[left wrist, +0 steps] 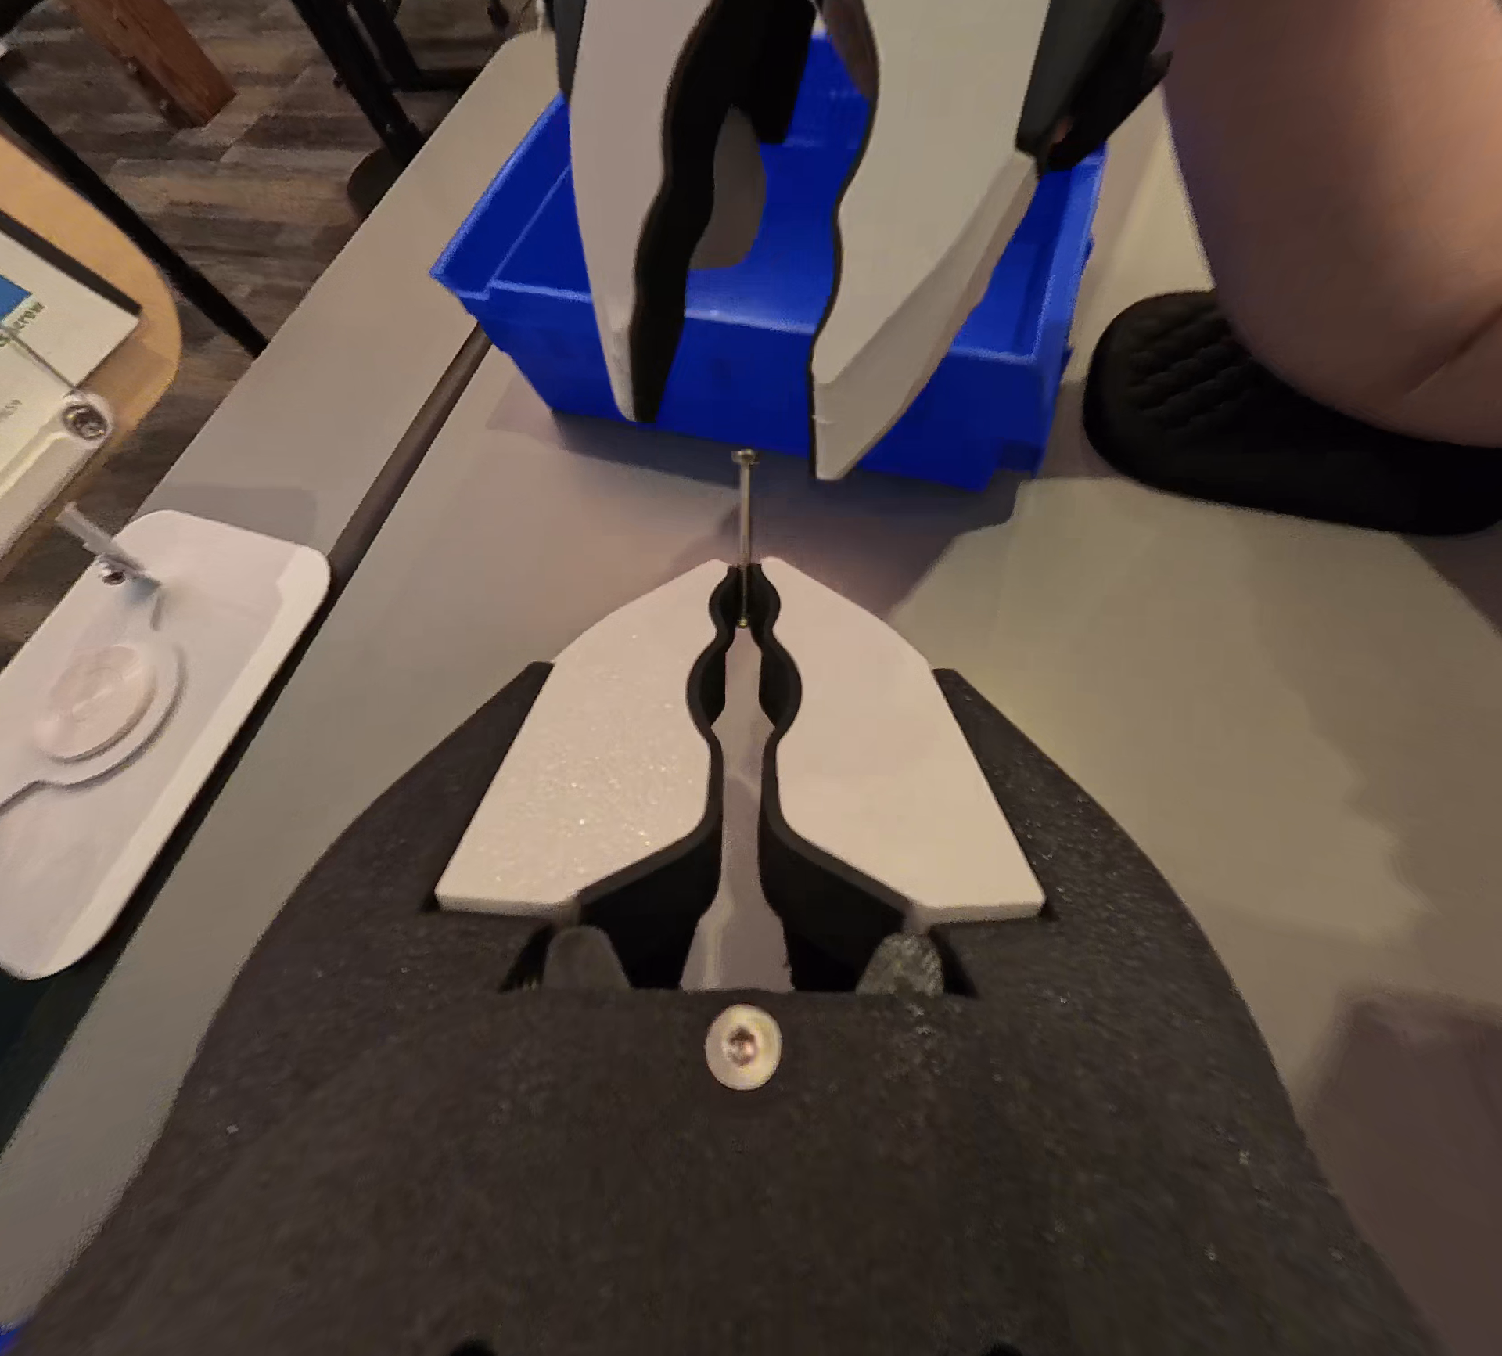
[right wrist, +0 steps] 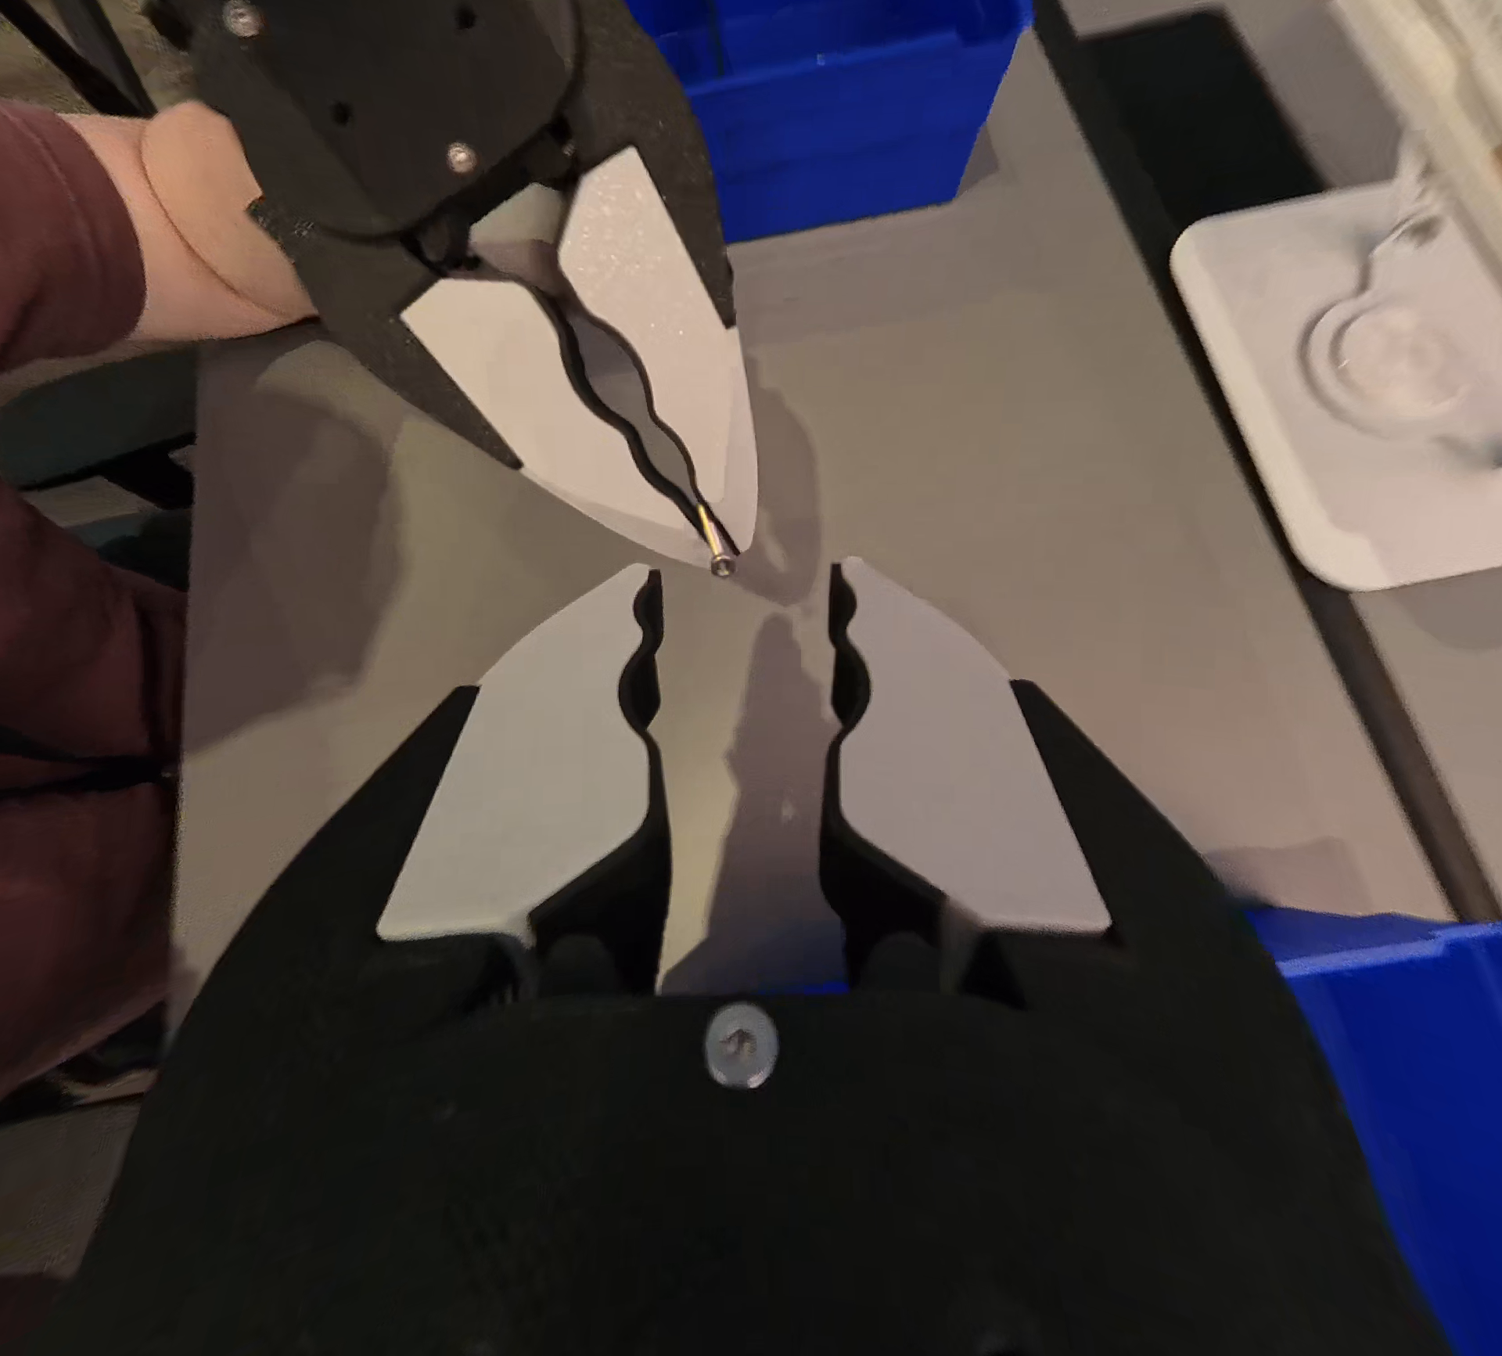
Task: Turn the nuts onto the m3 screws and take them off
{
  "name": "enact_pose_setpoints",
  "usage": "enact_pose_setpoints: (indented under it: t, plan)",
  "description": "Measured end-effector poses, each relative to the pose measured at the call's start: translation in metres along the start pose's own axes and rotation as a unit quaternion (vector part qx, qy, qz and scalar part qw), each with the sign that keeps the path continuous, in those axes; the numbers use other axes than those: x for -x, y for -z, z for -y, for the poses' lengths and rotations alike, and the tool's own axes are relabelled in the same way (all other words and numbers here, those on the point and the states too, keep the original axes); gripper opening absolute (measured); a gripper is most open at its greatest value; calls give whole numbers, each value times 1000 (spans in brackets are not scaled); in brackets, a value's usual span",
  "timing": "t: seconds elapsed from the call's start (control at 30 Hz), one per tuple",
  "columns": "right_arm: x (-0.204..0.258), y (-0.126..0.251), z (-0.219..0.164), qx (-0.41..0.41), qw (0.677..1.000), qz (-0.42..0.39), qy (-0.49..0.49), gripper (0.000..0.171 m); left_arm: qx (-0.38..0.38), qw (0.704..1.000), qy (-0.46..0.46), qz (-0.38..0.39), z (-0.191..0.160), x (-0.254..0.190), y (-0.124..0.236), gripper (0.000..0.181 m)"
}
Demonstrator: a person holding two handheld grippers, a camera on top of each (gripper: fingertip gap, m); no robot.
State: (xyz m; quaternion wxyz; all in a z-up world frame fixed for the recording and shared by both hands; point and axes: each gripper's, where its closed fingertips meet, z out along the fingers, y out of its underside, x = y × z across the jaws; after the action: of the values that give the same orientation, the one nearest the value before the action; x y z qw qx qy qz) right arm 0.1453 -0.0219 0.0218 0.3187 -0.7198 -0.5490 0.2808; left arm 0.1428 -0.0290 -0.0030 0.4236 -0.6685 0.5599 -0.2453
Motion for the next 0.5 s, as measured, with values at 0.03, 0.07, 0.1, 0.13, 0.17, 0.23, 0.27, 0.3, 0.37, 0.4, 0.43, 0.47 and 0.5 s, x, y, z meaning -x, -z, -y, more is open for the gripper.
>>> enact_pose_setpoints:
  t: [0.03,0.07,0.1,0.13,0.17,0.23,0.27,0.3,0.37,0.4,0.43,0.47,0.5]
  plan:
    - [-2,4,4,-14,1000,-9,13,40,-17,1000,7,-10,4,-1,1,2]
    - [-3,9,9,-29,999,-14,23,40,-34,999,12,-18,8,-1,3,2]
    - [-2,15,13,-47,998,-15,37,40,-52,998,16,-24,12,-2,4,2]
    - [0,20,18,-66,996,-15,52,40,-72,997,20,-29,17,-2,6,2]
    - [3,25,22,-82,994,-12,67,40,-92,995,25,-34,22,-1,9,2]
    - [10,32,25,-104,991,4,88,42,-134,989,38,-54,32,-4,15,2]
    - [14,35,27,-114,989,11,97,43,-156,985,45,-65,37,-5,19,2]
    - [17,37,31,-128,986,14,109,43,-175,980,52,-76,41,-7,22,2]
    - [24,40,41,-164,977,23,133,43,-203,972,61,-103,48,-11,28,2]
    - [29,41,45,-179,973,34,141,43,-215,968,63,-112,50,-12,31,2]
    - [33,42,49,-193,969,43,147,43,-230,964,65,-115,53,-12,33,2]
    - [37,44,53,-209,964,50,154,43,-242,961,66,-118,55,-12,36,2]
    - [41,45,57,-226,959,58,161,45,-254,957,68,-121,58,-12,39,2]
